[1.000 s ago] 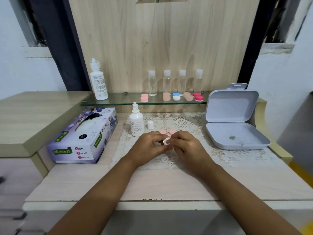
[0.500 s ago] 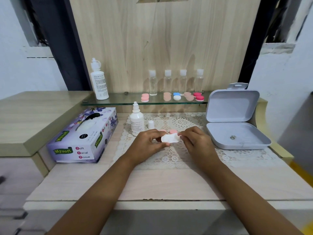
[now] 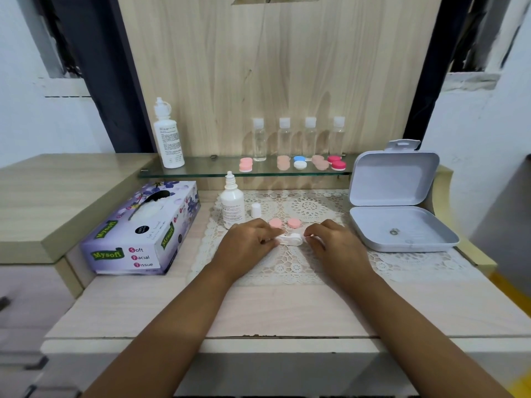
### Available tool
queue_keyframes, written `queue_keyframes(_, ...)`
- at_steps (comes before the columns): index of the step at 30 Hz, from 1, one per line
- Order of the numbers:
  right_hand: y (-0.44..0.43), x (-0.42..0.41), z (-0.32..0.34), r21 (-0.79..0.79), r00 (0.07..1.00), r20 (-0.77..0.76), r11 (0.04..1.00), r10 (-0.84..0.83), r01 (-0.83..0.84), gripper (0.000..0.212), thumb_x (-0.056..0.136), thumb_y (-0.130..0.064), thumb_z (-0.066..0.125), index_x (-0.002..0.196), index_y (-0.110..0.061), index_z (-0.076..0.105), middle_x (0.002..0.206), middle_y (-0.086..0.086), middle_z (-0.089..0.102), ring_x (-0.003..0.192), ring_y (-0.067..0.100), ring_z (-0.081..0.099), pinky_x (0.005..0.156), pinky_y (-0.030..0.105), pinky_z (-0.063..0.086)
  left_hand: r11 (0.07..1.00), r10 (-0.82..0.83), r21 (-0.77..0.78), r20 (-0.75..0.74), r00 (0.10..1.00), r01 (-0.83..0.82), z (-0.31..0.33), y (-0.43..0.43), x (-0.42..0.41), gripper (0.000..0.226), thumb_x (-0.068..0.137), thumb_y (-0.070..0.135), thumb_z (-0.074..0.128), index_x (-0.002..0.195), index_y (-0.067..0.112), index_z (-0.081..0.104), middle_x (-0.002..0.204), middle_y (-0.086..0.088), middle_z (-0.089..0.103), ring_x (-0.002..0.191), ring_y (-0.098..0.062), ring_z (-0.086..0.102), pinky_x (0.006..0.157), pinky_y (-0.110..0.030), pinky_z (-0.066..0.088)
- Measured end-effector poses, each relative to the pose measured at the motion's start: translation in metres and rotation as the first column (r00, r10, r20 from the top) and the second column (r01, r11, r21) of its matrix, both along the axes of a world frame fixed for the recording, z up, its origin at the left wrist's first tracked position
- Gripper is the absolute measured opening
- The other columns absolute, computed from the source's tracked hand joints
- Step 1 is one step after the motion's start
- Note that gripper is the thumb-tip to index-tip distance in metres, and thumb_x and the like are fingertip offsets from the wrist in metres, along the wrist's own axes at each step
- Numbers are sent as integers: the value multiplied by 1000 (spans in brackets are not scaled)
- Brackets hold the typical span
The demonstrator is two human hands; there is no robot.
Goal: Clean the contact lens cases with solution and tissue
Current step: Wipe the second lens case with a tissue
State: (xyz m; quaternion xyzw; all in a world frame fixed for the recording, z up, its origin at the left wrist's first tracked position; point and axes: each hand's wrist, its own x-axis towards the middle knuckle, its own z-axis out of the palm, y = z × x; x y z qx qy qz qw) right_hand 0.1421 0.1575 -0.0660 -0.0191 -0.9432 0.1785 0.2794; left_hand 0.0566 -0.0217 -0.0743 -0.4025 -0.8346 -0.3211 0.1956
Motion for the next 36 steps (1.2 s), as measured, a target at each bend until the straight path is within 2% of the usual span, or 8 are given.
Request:
queue_keyframes(4, -1, -1, -1, -34, 998, 55, 999, 26, -24, 17, 89, -13, 55, 93, -10, 71, 94, 10, 61, 84, 28, 59, 70, 33, 45, 997, -28, -70, -181, 983, 15, 2, -1, 2, 25, 78, 21, 66, 101, 16, 73, 85, 3, 67, 70, -14, 65, 63, -29, 53)
queue_keyframes(8, -1, 3, 2, -36, 998, 19, 998, 60, -59, 21, 89, -15, 52, 91, -9, 72, 92, 8, 60, 86, 21, 59, 75, 21, 40, 990, -77, -129, -187, 979, 54, 4, -1, 3, 21, 77, 16, 62, 96, 12, 71, 86, -1, 64, 69, -21, 64, 58, -33, 54)
queue_keyframes(10, -1, 4, 6, -64, 989, 124, 995, 81, -73, 27, 88, -12, 49, 106, -9, 69, 107, 9, 57, 100, 20, 56, 78, 9, 28, 990, -72, -128, -152, 986, 53, 3, -1, 3, 19, 78, 14, 63, 96, 13, 68, 88, 0, 62, 71, -21, 62, 59, -36, 53)
queue_keyframes(15, -4, 8, 9, -76, 978, 164, 990, 127, -116, 78, 69, -45, 13, 115, -8, 64, 117, 11, 54, 105, 23, 55, 75, 8, 25, 987, -93, -134, -32, 995, 88, 1, -3, 3, 25, 80, 25, 60, 102, 16, 70, 92, 3, 60, 77, -17, 61, 66, -35, 52)
queue_keyframes(20, 2, 3, 7, -21, 966, 241, 996, 89, -87, 35, 91, -8, 46, 124, -6, 58, 131, 11, 50, 116, 24, 51, 81, 6, 23, 981, -95, -163, 44, 994, 101, 1, -3, 4, 49, 79, 54, 50, 108, 19, 69, 97, 7, 60, 86, -9, 60, 75, -28, 50)
queue_keyframes(25, 5, 5, 9, 22, 974, 212, 996, 77, -83, 28, 90, -14, 52, 113, -8, 66, 118, 11, 59, 108, 23, 54, 86, 21, 34, 987, -89, -129, 55, 995, 95, 0, -2, 3, 38, 83, 43, 53, 107, 19, 69, 96, 5, 61, 81, -8, 57, 74, -31, 50)
queue_keyframes(32, 6, 0, 9, -27, 982, 181, 999, 48, -44, 15, 84, -14, 57, 86, -15, 72, 97, 6, 65, 91, 24, 61, 79, 35, 47, 964, 52, -266, 85, 995, -28, 0, -2, 1, 72, 76, 65, 48, 129, 16, 54, 118, -2, 59, 111, -17, 50, 92, -27, 40)
queue_keyframes(36, 4, -1, 9, -27, 981, 194, 999, 34, -29, 18, 84, -12, 56, 85, -18, 72, 99, 6, 66, 93, 25, 61, 83, 36, 47, 948, 79, -313, 90, 993, -47, 0, -1, 0, 60, 84, 57, 56, 127, 15, 57, 132, 1, 51, 121, -14, 46, 99, -24, 35)
